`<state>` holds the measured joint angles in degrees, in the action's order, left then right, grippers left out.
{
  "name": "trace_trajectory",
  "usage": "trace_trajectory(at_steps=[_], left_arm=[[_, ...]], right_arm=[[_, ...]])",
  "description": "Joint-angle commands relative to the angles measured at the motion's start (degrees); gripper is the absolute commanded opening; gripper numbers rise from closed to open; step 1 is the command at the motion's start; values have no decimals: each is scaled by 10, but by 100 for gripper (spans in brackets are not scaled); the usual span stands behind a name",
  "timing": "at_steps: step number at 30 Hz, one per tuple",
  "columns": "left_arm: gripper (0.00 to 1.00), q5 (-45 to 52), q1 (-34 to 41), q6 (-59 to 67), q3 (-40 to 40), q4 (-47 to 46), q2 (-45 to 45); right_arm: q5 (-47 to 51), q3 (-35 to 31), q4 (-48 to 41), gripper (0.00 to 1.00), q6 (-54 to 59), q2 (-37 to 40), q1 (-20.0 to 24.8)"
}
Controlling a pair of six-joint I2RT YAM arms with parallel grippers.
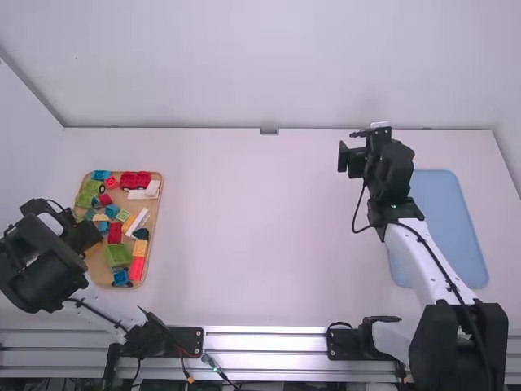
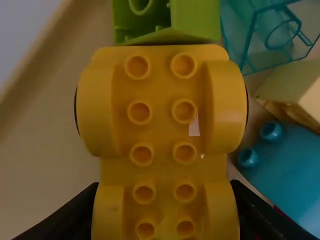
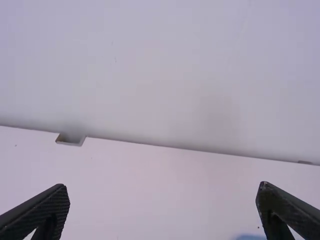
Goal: Assemble lego blocks to make yellow taxi
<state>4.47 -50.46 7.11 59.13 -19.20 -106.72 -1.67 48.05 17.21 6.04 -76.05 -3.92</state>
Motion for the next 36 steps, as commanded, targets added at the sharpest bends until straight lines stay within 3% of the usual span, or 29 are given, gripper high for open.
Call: trace_trajectory(at_steps=[1, 3, 6, 13, 17, 20, 25, 33, 36], left_arm=[[52, 6, 2, -2, 0, -7, -11], [49, 7, 2, -7, 12, -21, -10], [29, 11, 2, -17, 53, -72, 2], [24, 54, 28, -17, 103, -141, 74], [25, 73, 85, 6, 106, -174, 148], [24, 64, 150, 47, 106, -205, 183], [25, 50, 342, 159, 106, -273, 210], [37, 4, 624, 300, 106, -259, 160], [40, -28, 691, 319, 106, -249, 130]], right_arm=[[0, 21, -1, 99, -3, -4, -3], [0, 21, -1, 99, -3, -4, -3], [0, 21, -1, 99, -3, -4, -3], [0, 21, -14, 99, -2, -4, -3], [0, 21, -16, 99, -2, -4, -3], [0, 21, -16, 99, -3, -4, -3], [0, 21, -16, 99, -3, -4, -3], [-43, 21, -16, 99, -3, -3, -3], [-63, 21, -16, 99, -3, -3, -2]])
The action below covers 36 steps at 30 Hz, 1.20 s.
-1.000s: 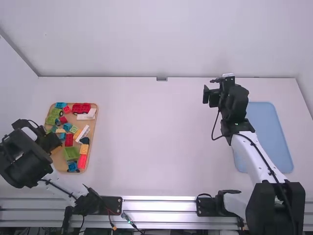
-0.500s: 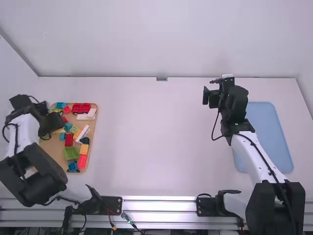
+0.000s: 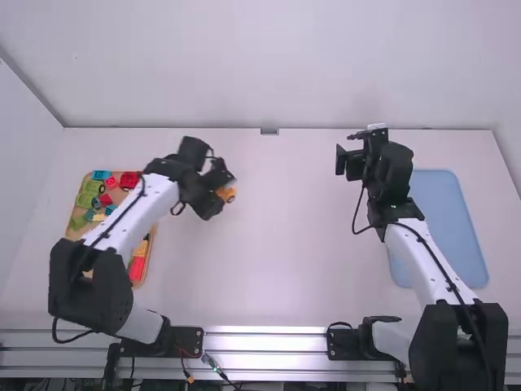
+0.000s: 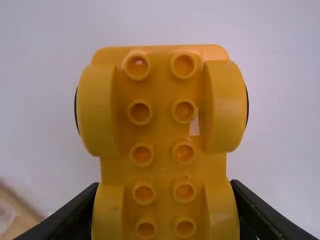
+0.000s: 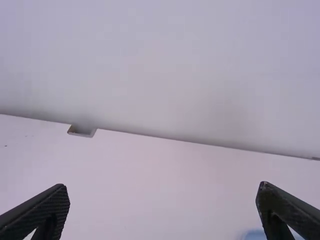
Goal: Assemble lego blocks to make yellow taxi
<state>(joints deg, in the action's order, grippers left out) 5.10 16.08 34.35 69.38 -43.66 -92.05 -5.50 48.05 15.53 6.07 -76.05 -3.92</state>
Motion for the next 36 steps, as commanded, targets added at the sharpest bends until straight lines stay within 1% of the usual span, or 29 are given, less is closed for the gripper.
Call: trace_trajectory(at_steps=[1, 3, 4, 6, 9, 12, 14, 15, 18, 22, 27, 28, 29, 30, 31, 32, 36], left_arm=[[42, -44, 61, 62, 3, -2, -37], [42, -46, 91, 84, 3, -1, -57], [40, -45, 120, 103, 3, 11, -80], [37, -48, 147, 120, 3, 33, -105], [25, -45, 182, 150, 3, 65, -134], [30, -45, 199, 150, 3, 84, -151], [36, -31, 205, 151, 3, 88, -162], [37, -12, 206, 162, 3, 84, -168], [35, 9, 203, 183, -4, 81, -175], [35, 9, 199, 178, -23, 99, -176], [40, 14, 200, 178, -49, 102, -176], [45, 12, 199, 178, -57, 109, -176], [45, 12, 199, 178, -57, 109, -176], [64, 7, 200, 177, -64, 119, -176], [77, 4, 200, 176, -65, 121, -176], [99, 0, 199, 175, -65, 121, -176], [99, 0, 199, 169, -45, 112, -165]], right_arm=[[-32, 21, 1, 99, -6, -3, -2], [-37, 21, 1, 99, -14, -3, -2], [-37, 21, 1, 99, -23, -3, -2], [-37, 21, 0, 99, -24, -1, -2], [-37, 21, -1, 99, -24, 2, -3], [-37, 21, -4, 99, -24, 5, -2], [-37, 21, -6, 99, -24, 7, -2], [-37, 21, -8, 99, -24, 7, -2], [-36, 21, -10, 99, -18, 8, -2], [-35, 21, -10, 99, -18, 8, -2], [-35, 21, -10, 99, -17, 8, -2], [-35, 21, -10, 99, -18, 8, -2], [-35, 21, -10, 99, -18, 8, -2], [-35, 21, -9, 99, -17, 8, -3], [-35, 21, -9, 99, -17, 8, -3], [-35, 21, -9, 99, -18, 8, -2], [-35, 21, -9, 99, -18, 8, -2]])
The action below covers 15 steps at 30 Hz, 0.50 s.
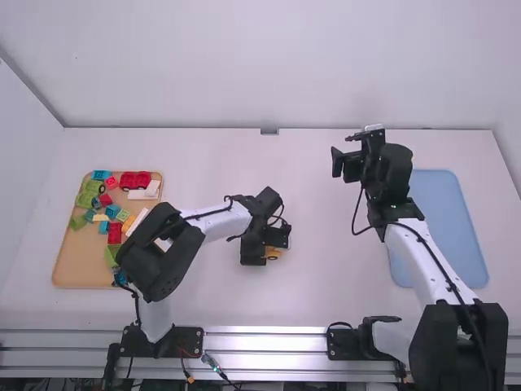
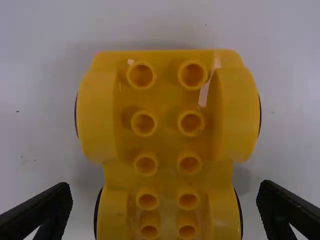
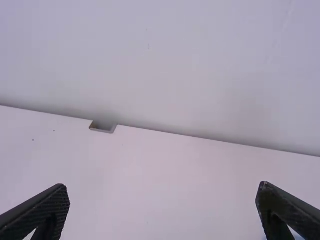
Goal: Assemble lego blocks to make yellow taxi
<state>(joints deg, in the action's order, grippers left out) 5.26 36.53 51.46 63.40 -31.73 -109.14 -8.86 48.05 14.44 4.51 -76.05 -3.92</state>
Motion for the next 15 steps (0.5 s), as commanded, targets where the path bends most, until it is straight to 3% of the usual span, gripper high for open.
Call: trace_trajectory(at_steps=[1, 10, 15], left_arm=[[99, -3, -5, -11, 23, -14, 11], [99, 4, -56, -26, 97, -113, 112], [99, -14, -139, -139, 104, -117, 173]], right_arm=[[-2, 21, 3, 99, -2, 8, -2], [-2, 21, 5, 99, -2, 8, -2], [-2, 21, 5, 99, -2, 8, -2]])
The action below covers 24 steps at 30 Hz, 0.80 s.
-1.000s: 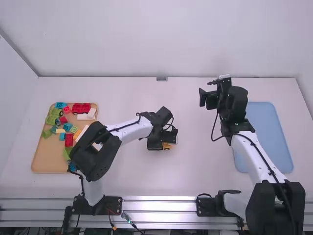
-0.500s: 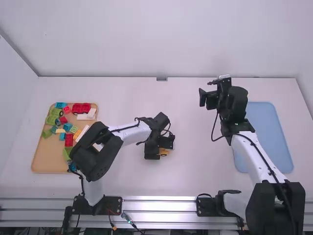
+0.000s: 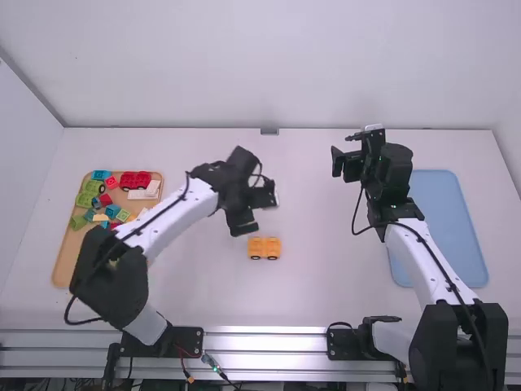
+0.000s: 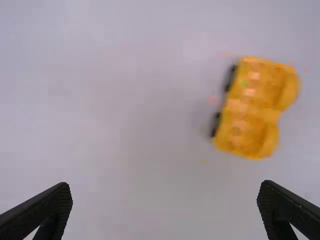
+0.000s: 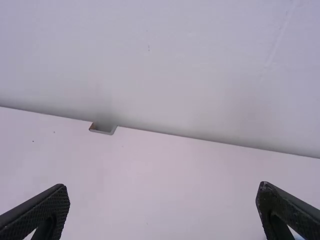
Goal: Assemble lego blocks to make yellow taxi
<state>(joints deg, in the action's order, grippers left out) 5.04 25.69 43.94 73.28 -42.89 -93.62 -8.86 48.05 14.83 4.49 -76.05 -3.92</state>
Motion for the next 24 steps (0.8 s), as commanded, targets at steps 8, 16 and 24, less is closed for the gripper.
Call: trace_trajectory(at_steps=[8, 16, 24], left_arm=[[99, -121, -252, -354, -6, -55, 40], [99, -94, -396, -296, -78, -77, 48], [99, -118, -478, -239, -176, 11, 57]], right_arm=[[-1, 21, 22, 99, -2, 8, -2], [-4, 21, 48, 99, -2, 8, -3], [-4, 21, 75, 99, -32, 8, -2]])
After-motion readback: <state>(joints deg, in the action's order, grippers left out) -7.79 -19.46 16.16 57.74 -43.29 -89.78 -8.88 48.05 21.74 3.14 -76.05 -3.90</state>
